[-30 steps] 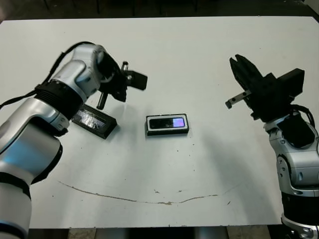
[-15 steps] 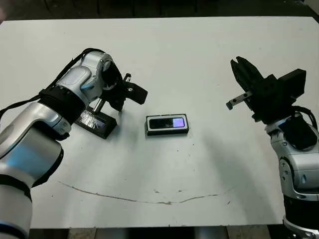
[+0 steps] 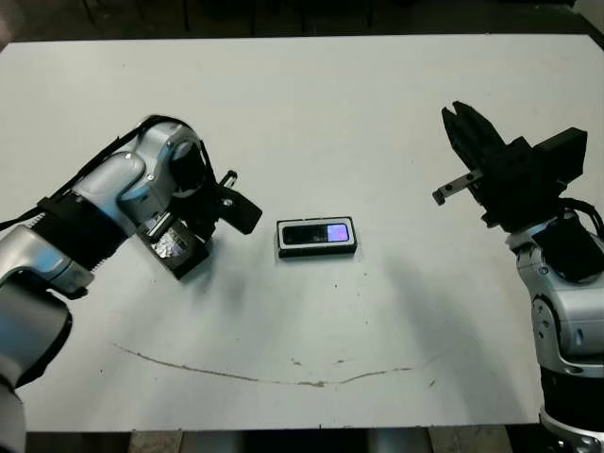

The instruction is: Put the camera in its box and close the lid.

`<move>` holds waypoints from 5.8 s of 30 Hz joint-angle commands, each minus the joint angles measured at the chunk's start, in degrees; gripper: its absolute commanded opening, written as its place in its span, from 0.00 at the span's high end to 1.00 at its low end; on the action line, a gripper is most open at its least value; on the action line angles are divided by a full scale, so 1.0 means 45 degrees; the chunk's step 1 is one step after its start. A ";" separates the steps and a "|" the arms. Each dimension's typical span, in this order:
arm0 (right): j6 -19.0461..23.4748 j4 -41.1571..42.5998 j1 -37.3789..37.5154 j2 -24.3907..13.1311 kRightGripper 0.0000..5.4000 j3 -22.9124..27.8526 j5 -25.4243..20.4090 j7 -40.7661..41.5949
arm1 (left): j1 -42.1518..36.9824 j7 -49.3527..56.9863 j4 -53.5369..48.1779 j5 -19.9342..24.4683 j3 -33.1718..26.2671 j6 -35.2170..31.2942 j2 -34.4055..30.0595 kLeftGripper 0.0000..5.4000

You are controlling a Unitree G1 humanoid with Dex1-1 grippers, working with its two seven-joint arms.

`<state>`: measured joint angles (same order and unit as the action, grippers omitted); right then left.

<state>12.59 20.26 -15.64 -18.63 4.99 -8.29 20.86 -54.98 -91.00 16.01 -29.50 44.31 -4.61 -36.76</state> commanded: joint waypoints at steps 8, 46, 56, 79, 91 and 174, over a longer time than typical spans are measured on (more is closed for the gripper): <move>0.0721 0.0222 0.0239 -0.0201 1.00 -0.0035 -0.0022 -0.0132 | 0.1567 -0.0333 -0.1809 0.1802 0.1456 -0.0264 -0.1646 1.00; 0.0831 0.0363 0.0573 -0.0201 1.00 -0.0210 0.0073 -0.0278 | 0.5090 0.1932 -0.8062 0.8088 -0.7182 -0.4383 -0.4164 1.00; 0.0532 0.0312 0.0919 -0.0161 1.00 -0.0245 0.0186 -0.0359 | 1.2984 1.3492 -1.2904 1.0036 -1.3851 -0.5748 0.3955 1.00; 0.0055 -0.0229 0.1582 0.0050 1.00 -0.0374 -0.0502 0.0261 | 1.6450 1.8756 -1.3604 0.9716 -1.2557 -0.6236 0.7622 0.42; -0.0527 -0.0901 0.1582 -0.0088 1.00 -0.0304 -0.0685 0.0835 | 1.6037 1.8525 -1.2792 0.9845 -1.2963 -0.6157 0.7342 0.02; -0.0286 -0.1111 0.1782 -0.0177 1.00 -0.0057 -0.1525 0.1117 | 1.4854 1.9318 -0.7804 0.8477 -1.2402 -0.5061 0.6524 0.00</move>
<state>11.25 16.03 -8.69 -18.76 4.38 -15.19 25.62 10.62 -4.54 -21.32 9.15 -11.34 -25.84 -7.01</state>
